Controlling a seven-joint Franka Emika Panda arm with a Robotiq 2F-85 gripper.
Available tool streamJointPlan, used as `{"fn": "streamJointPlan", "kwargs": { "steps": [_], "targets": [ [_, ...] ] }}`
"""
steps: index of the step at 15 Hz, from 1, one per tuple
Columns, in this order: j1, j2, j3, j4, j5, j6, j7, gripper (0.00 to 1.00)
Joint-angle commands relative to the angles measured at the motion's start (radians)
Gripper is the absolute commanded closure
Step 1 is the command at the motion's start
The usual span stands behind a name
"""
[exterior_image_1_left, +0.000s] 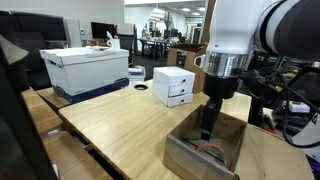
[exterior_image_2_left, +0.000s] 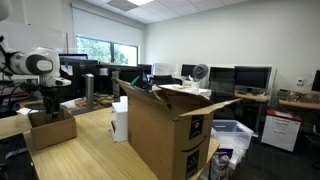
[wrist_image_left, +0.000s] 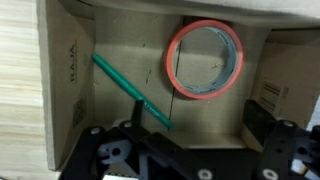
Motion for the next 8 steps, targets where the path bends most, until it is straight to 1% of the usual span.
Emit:
{"fn": "streamJointPlan", "kwargs": {
  "steps": [1, 8],
  "targets": [
    [0.011, 0.027, -0.017, -0.002, -0.031, 0.034, 0.029, 0.00],
    [0.014, 0.069, -0.042, 0.003, -0.057, 0.051, 0.025, 0.00]
  ]
}}
